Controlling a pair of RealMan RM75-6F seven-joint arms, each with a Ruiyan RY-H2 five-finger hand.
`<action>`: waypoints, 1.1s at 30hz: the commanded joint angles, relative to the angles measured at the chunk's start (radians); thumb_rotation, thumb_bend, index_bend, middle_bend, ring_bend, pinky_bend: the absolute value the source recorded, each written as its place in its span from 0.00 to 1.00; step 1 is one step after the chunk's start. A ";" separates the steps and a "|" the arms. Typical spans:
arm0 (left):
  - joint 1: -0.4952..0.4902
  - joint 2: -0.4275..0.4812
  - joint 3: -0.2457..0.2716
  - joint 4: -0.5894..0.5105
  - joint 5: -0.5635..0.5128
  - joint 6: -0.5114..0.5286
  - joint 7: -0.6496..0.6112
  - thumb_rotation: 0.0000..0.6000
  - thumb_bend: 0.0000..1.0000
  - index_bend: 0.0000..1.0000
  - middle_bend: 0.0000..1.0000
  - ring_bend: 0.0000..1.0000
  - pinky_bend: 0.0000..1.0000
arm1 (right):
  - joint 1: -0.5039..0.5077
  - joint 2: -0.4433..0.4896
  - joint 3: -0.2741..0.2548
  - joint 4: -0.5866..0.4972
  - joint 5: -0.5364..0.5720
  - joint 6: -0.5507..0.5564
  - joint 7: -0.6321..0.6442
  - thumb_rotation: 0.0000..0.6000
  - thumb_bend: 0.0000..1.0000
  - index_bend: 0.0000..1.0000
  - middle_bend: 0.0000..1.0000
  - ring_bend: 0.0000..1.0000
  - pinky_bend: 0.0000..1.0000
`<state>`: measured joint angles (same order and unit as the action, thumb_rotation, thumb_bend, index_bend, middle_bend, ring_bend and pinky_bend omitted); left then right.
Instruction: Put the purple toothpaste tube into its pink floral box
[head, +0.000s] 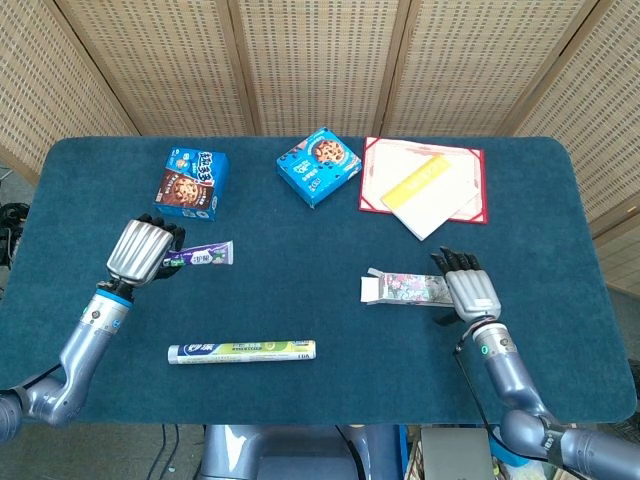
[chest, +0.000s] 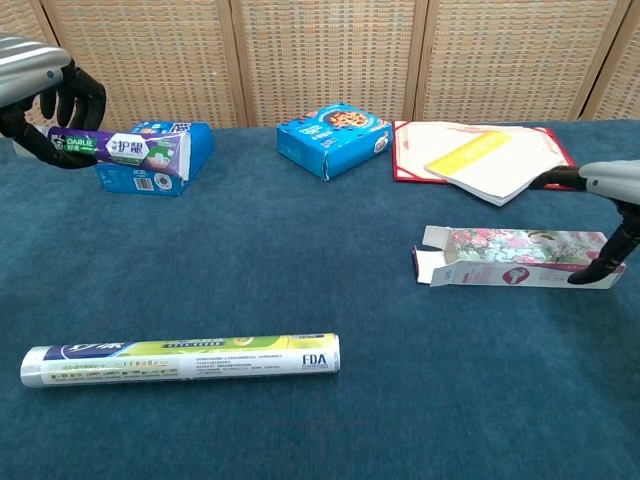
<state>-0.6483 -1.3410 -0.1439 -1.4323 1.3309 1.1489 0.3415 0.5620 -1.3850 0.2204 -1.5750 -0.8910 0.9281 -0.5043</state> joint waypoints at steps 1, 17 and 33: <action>0.000 0.000 -0.001 0.000 -0.001 -0.003 0.001 1.00 0.37 0.84 0.63 0.52 0.48 | 0.015 -0.027 -0.013 0.038 0.020 -0.009 0.005 1.00 0.12 0.08 0.00 0.00 0.00; -0.003 -0.001 -0.004 -0.002 -0.003 -0.017 0.006 1.00 0.37 0.84 0.63 0.52 0.48 | 0.043 -0.093 -0.037 0.150 -0.001 -0.023 0.078 1.00 0.12 0.13 0.00 0.00 0.00; -0.002 0.002 -0.010 0.012 0.000 -0.019 -0.007 1.00 0.37 0.84 0.63 0.52 0.48 | 0.064 -0.173 -0.036 0.241 -0.030 0.000 0.133 1.00 0.12 0.35 0.25 0.10 0.21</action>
<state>-0.6507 -1.3394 -0.1535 -1.4205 1.3308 1.1301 0.3352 0.6256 -1.5519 0.1825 -1.3392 -0.9147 0.9220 -0.3780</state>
